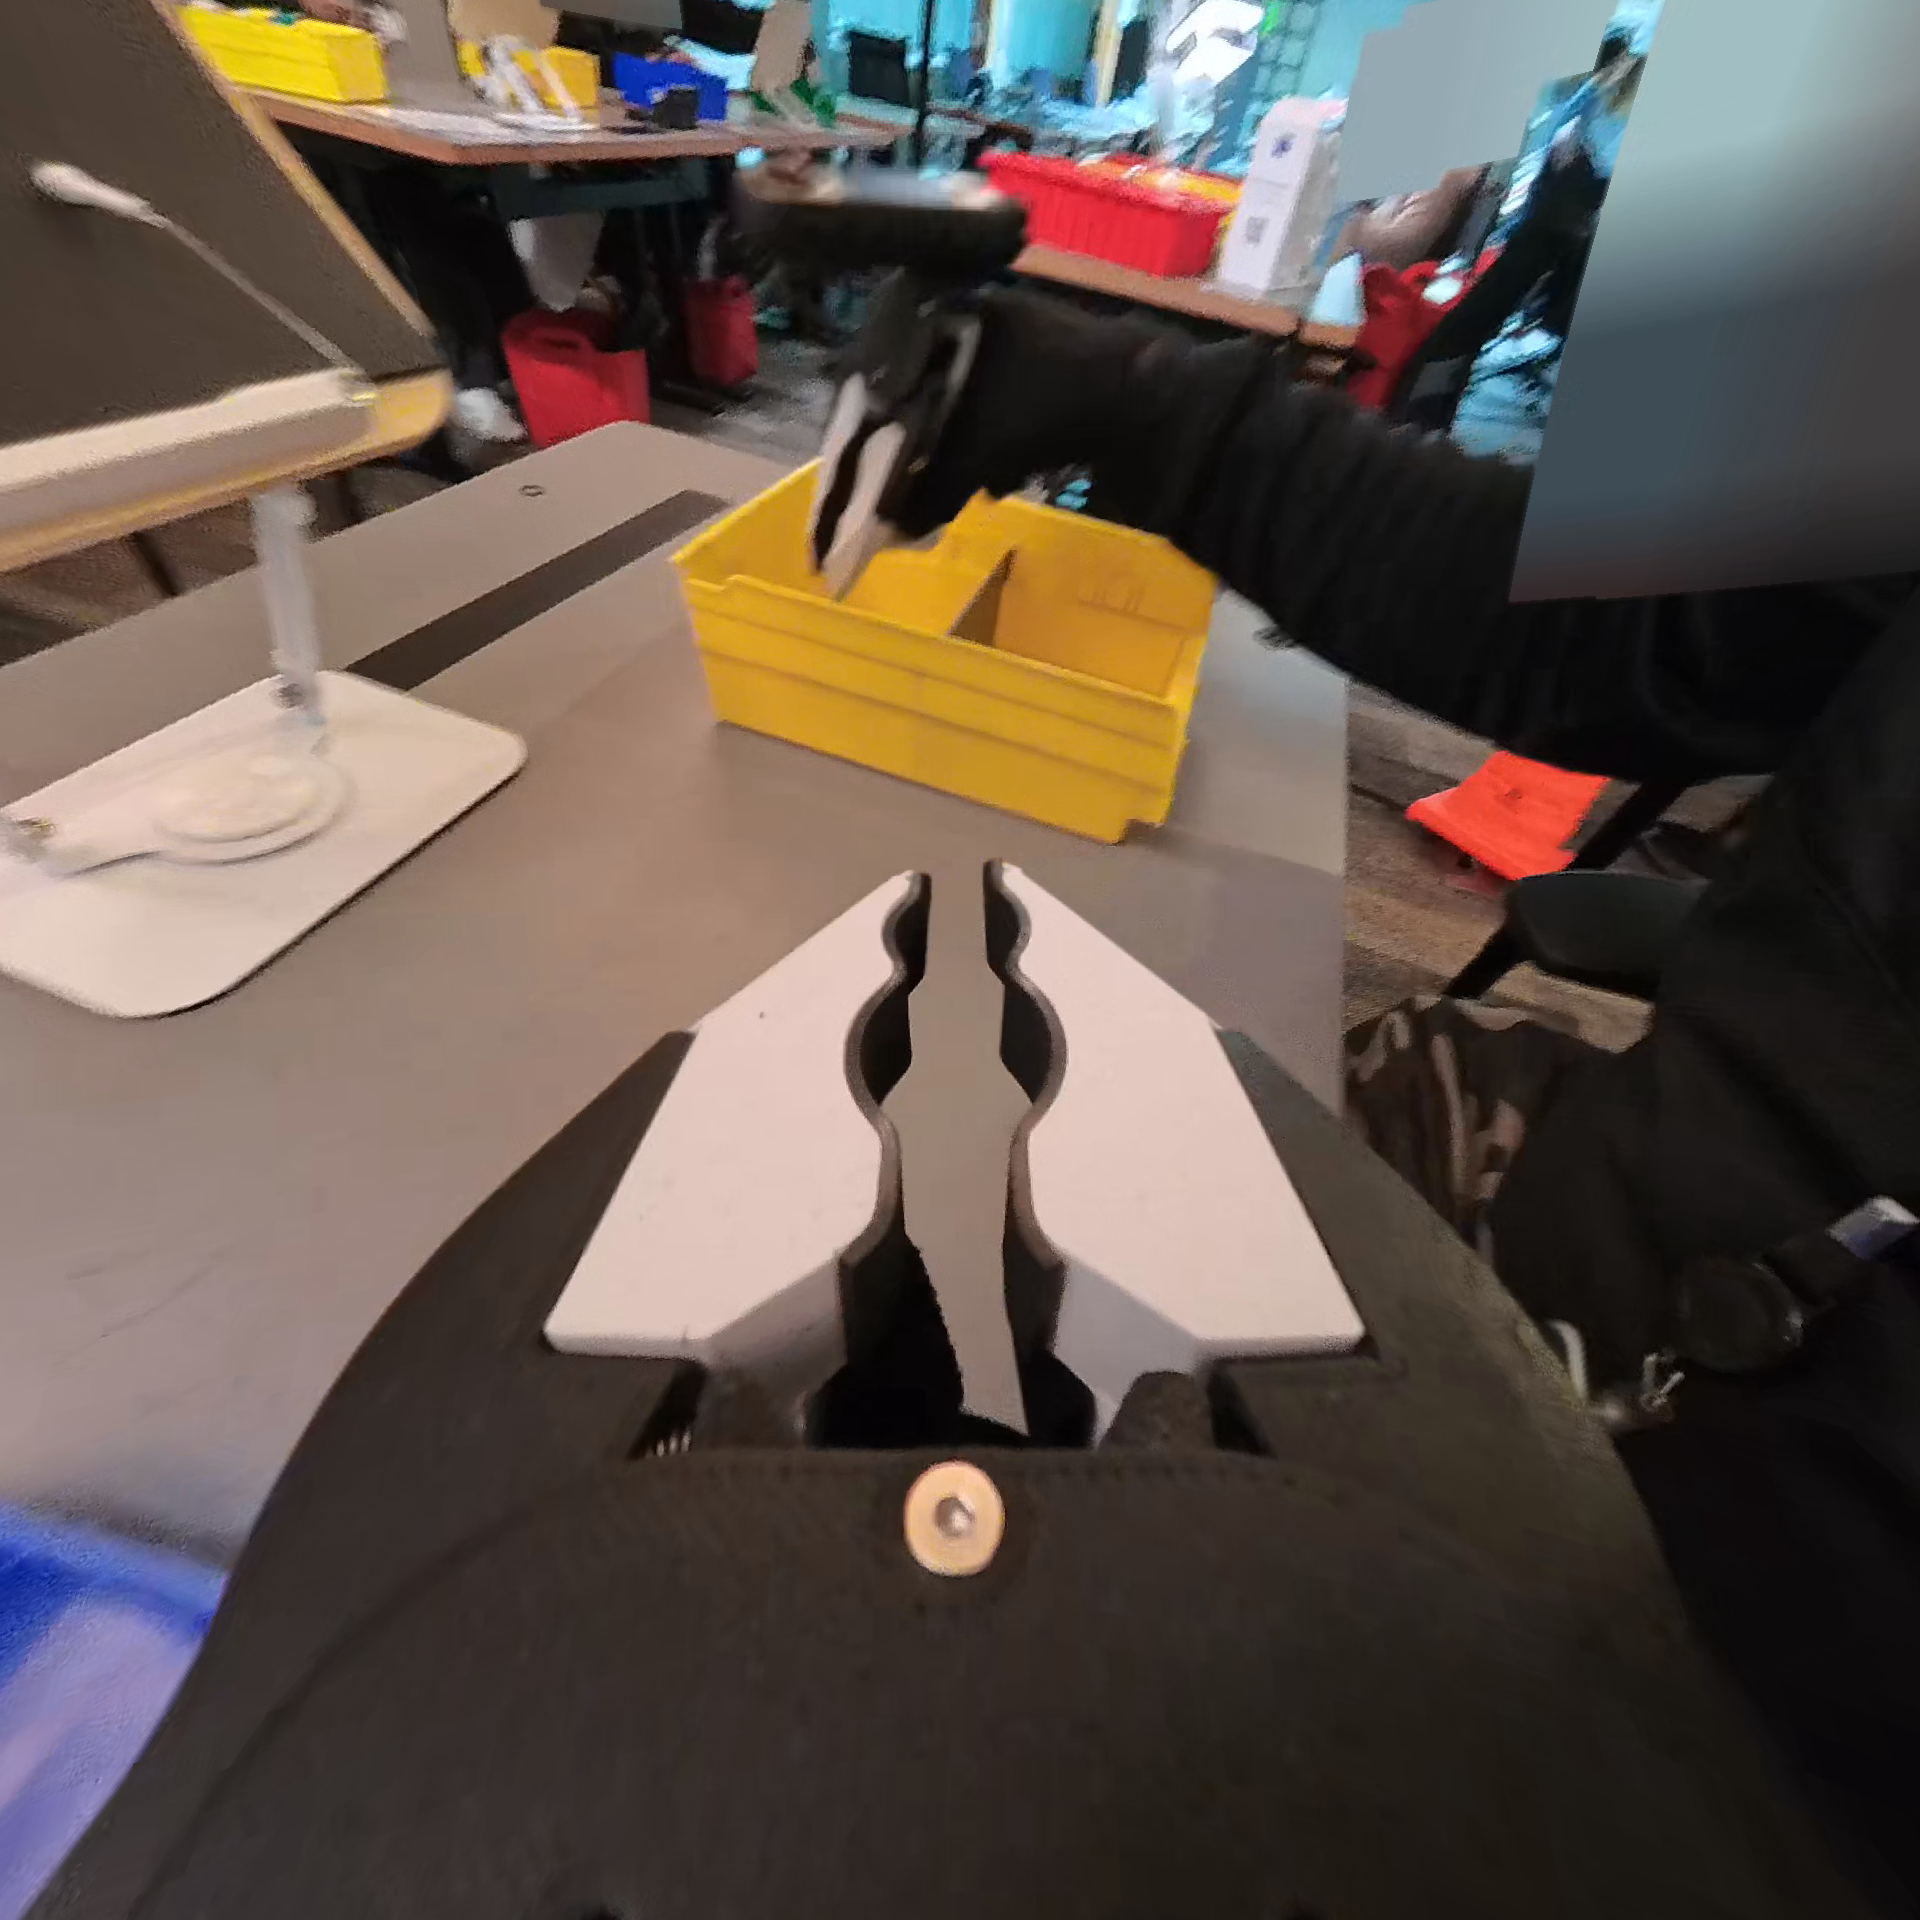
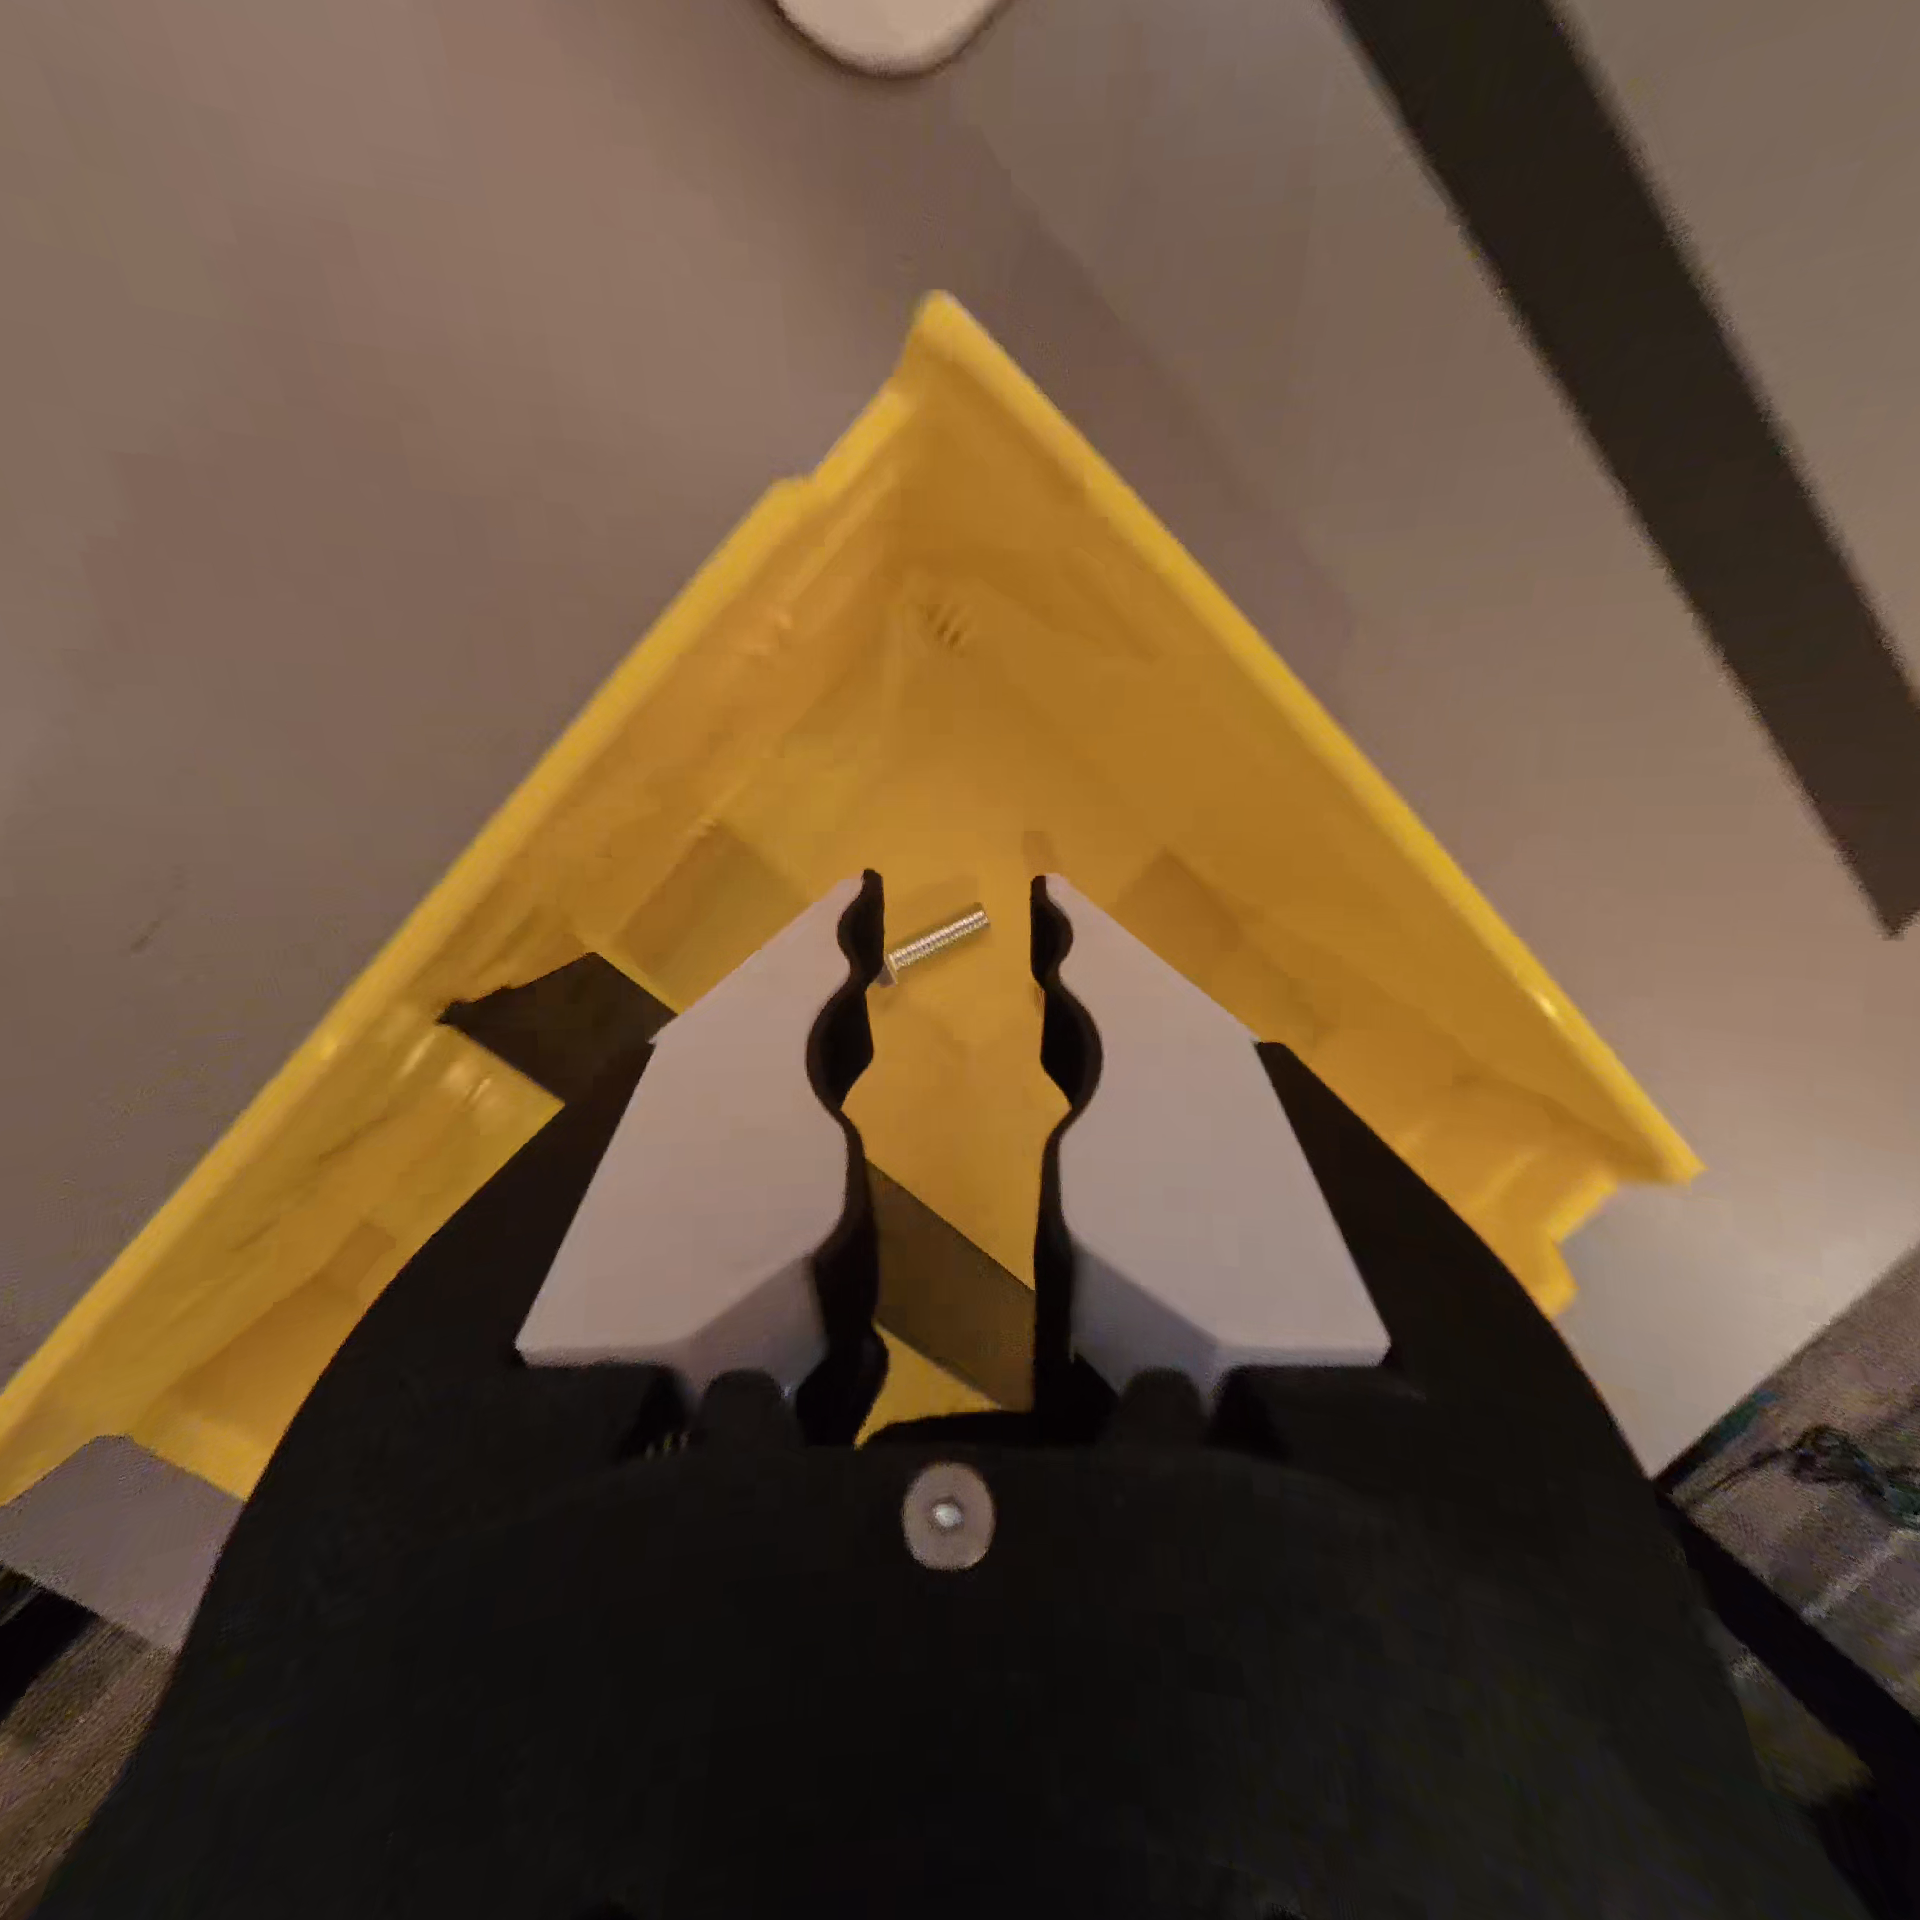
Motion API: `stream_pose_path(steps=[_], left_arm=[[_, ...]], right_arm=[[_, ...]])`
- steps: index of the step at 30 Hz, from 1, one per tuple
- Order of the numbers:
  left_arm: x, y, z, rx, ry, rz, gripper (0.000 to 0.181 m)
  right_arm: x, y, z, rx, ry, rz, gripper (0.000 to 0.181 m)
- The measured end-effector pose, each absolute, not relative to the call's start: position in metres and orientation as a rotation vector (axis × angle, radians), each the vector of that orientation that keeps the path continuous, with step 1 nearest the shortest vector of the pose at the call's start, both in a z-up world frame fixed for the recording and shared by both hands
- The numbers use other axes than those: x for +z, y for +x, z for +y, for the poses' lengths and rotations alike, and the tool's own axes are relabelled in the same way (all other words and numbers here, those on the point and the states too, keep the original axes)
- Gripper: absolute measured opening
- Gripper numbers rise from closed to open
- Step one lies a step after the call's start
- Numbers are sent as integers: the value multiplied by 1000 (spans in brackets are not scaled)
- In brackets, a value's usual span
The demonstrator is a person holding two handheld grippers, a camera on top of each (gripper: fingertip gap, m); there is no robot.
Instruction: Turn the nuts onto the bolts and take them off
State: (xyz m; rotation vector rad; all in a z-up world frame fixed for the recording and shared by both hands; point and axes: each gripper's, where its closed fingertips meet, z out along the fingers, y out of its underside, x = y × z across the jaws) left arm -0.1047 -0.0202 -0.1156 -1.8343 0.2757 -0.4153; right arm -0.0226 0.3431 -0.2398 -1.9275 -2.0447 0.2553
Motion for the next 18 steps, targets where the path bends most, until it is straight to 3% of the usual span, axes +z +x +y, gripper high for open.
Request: stream_pose_path(steps=[8, 13, 18], left_arm=[[-154, -229, -80, 108, -2234, 99, 18], [-204, -281, -128, 289, -2509, -29, 23], [-258, -301, -157, 257, -2706, -166, 41]], right_arm=[[-163, -25, 256, 454, -1620, -2026, 19], [-154, -27, 207, 554, -1534, -2051, 18], [-162, -28, 177, 573, -1490, -2108, 18]])
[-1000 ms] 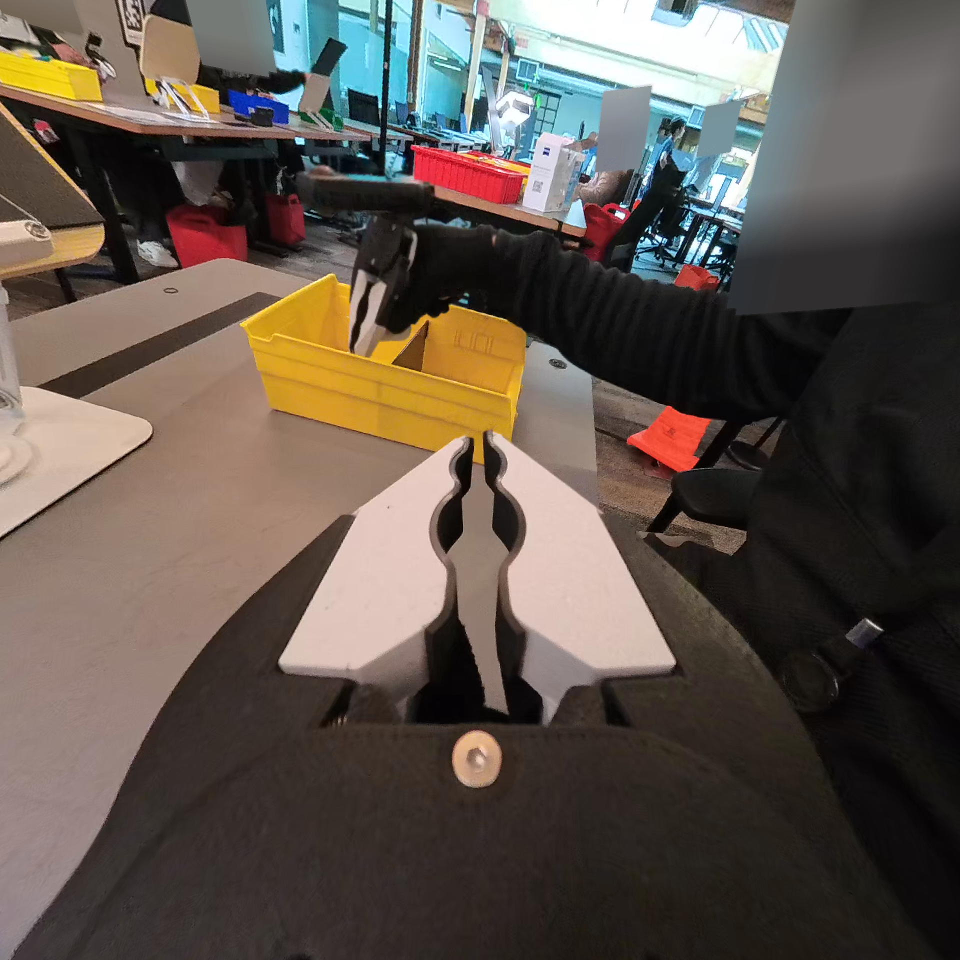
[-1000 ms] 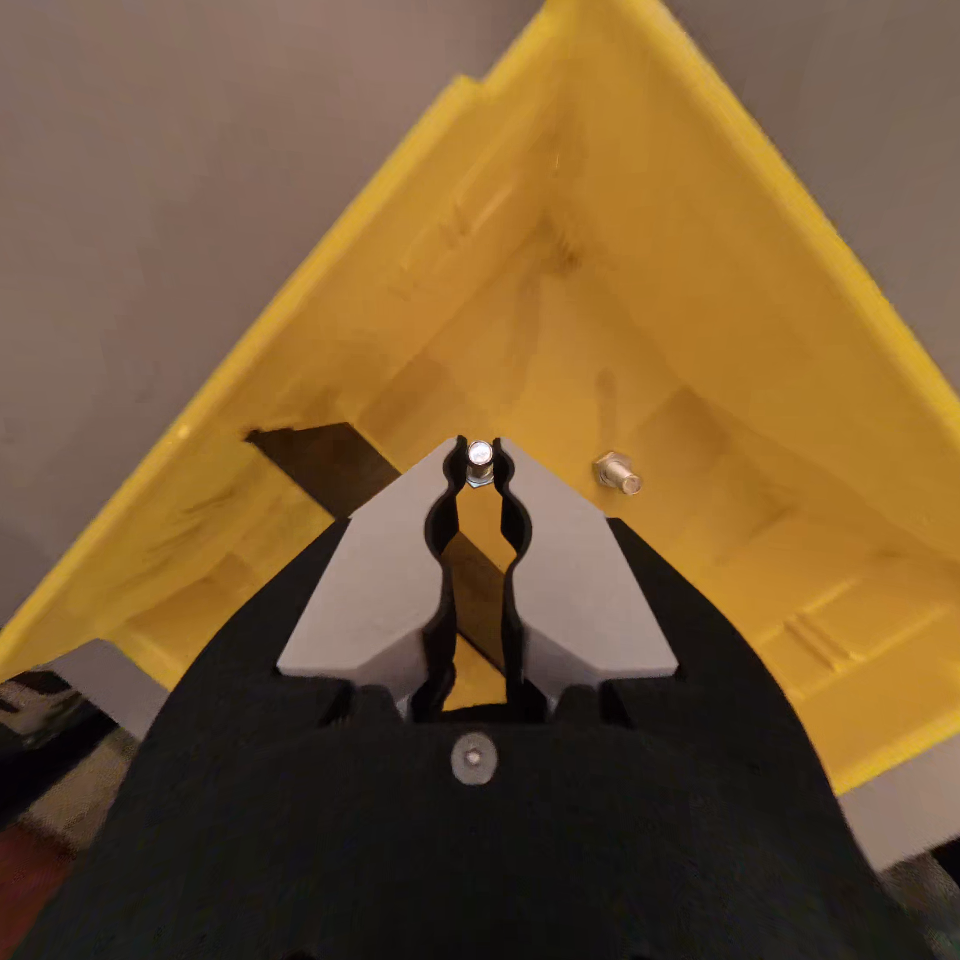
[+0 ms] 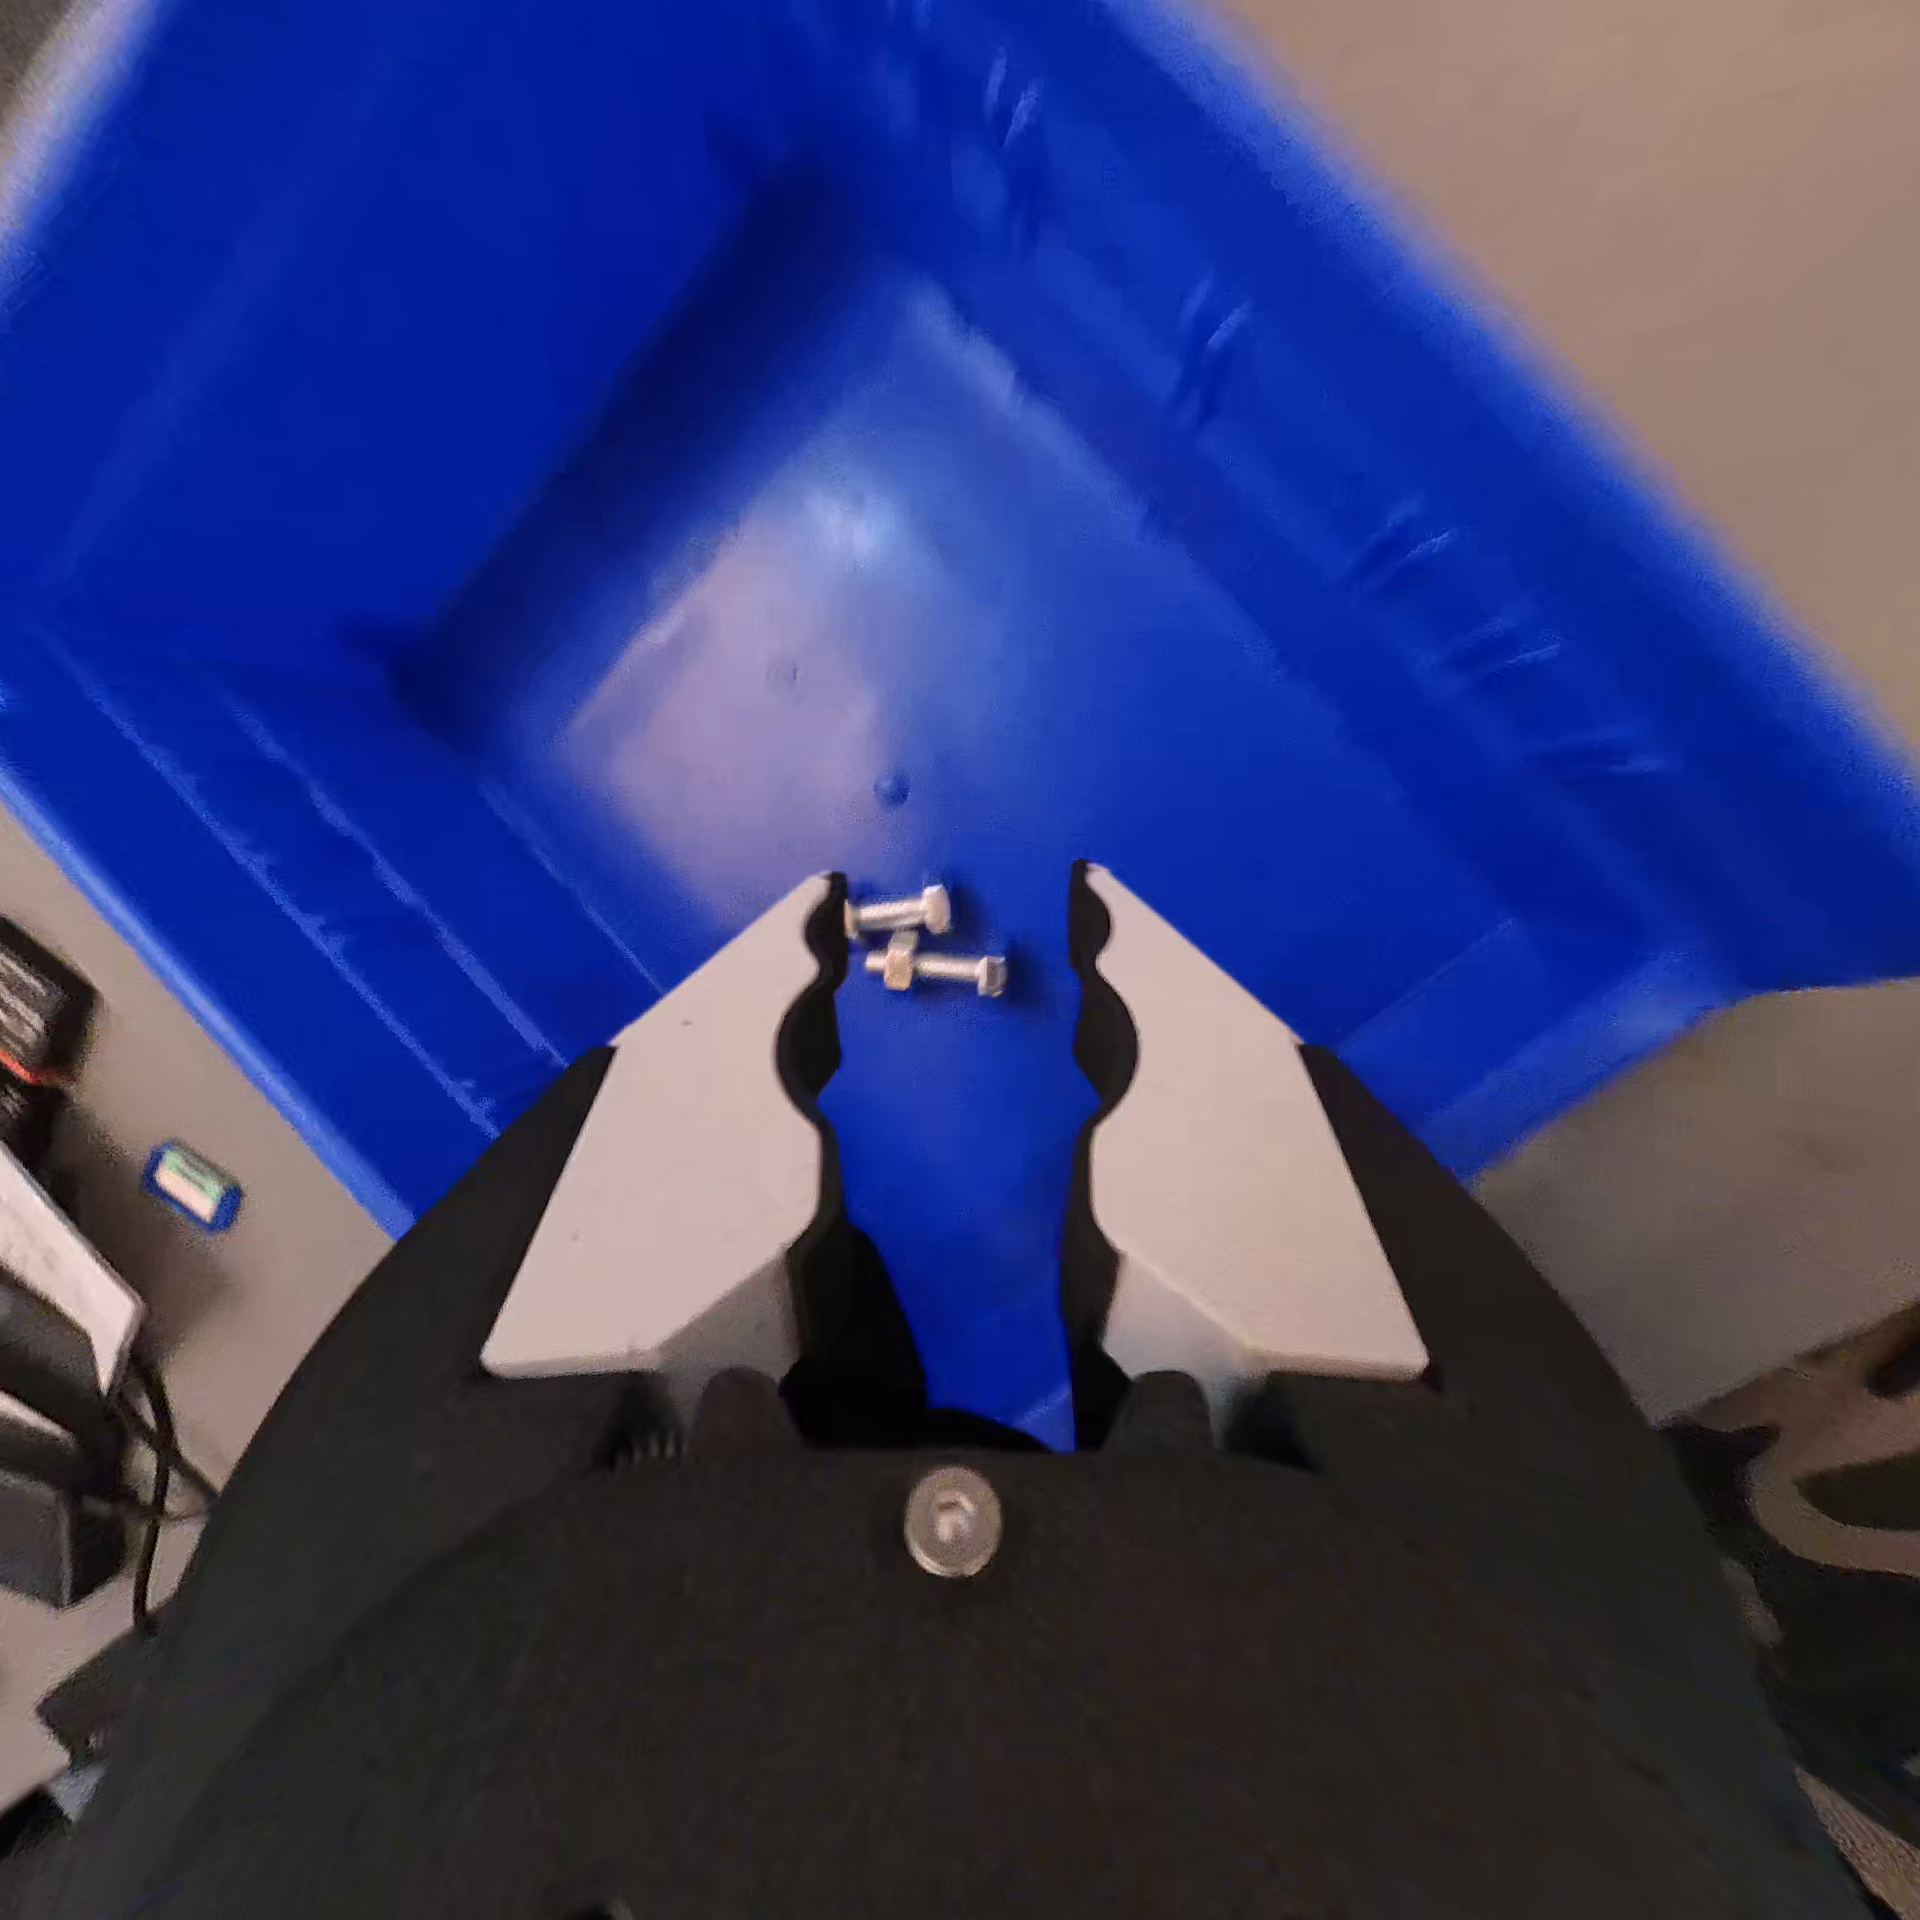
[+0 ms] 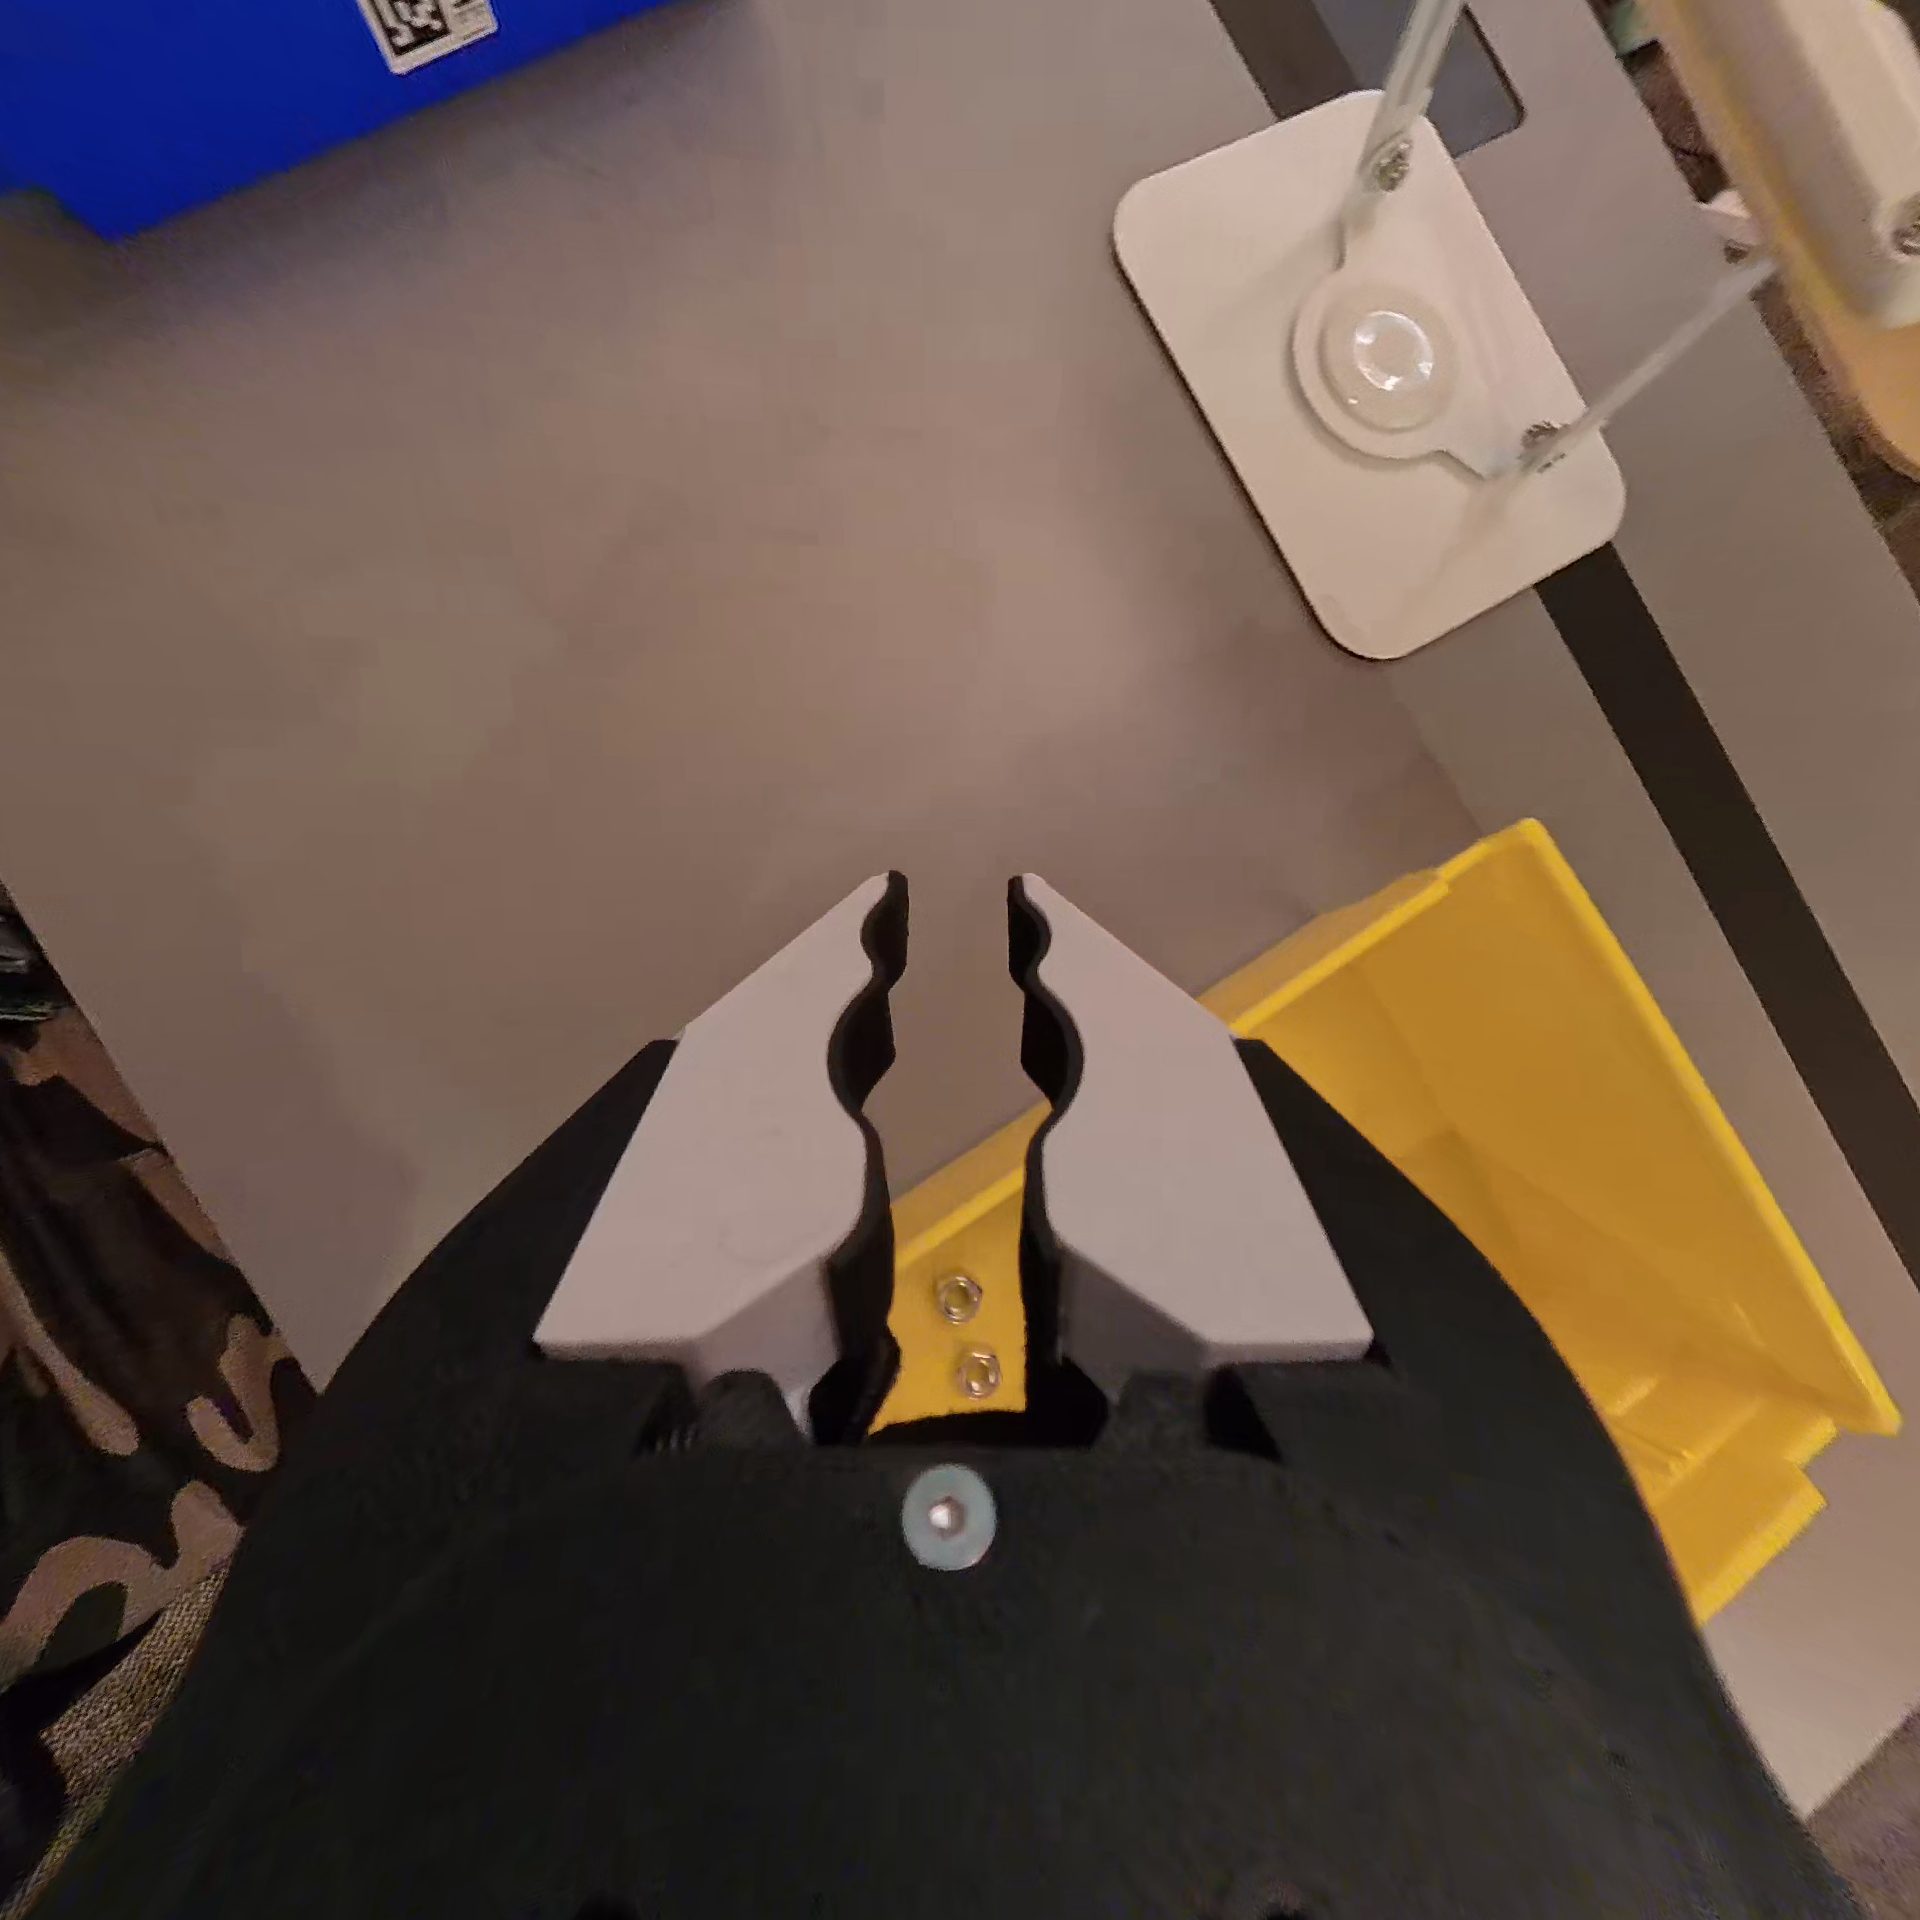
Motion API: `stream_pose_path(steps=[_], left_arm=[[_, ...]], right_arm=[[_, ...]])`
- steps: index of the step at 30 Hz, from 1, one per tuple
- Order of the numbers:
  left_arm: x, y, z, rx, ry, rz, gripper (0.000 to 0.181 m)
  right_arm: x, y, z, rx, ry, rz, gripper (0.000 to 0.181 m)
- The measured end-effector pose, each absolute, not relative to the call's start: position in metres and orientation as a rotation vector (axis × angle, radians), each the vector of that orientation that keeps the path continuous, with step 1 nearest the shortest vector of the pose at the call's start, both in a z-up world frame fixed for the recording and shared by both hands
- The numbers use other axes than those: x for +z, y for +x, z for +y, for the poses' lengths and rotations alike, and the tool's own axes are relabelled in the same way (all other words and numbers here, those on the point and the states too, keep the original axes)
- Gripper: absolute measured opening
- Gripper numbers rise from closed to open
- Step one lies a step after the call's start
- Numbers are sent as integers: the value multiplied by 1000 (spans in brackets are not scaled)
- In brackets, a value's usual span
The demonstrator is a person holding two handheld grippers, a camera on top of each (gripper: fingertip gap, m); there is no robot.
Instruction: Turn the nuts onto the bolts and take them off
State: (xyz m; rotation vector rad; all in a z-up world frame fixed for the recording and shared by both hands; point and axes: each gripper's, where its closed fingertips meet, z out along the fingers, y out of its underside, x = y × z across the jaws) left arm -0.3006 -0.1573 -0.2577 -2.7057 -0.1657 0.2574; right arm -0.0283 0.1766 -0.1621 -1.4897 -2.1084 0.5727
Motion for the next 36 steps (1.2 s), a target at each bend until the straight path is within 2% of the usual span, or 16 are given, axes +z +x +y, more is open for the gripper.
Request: stream_pose_path(steps=[6, 9, 15, 23, 27, 30, 36], left_arm=[[-303, -317, -171, 303, -2836, -242, 62], [-313, -320, -172, 319, -2874, -243, 57], [-315, -329, -174, 400, -2874, -281, 35], [-313, -324, -167, 418, -2856, -209, 34], [-284, -329, -156, 544, -2771, -170, 34], [-233, -323, -128, 715, -2568, -3, 34], [-141, -241, -62, 810, -2143, 396, 33]], right_arm=[[-166, -30, 160, 597, -1452, -2140, 17], [-164, -30, 156, 608, -1436, -2141, 17], [-164, -30, 151, 636, -1419, -2140, 16], [-163, -36, 137, 665, -1379, -2159, 16], [-154, -47, 117, 803, -1359, -2126, 28], [-142, -58, 87, 1037, -1332, -2109, 37], [-105, -85, 32, 1553, -1290, -1967, 36]])
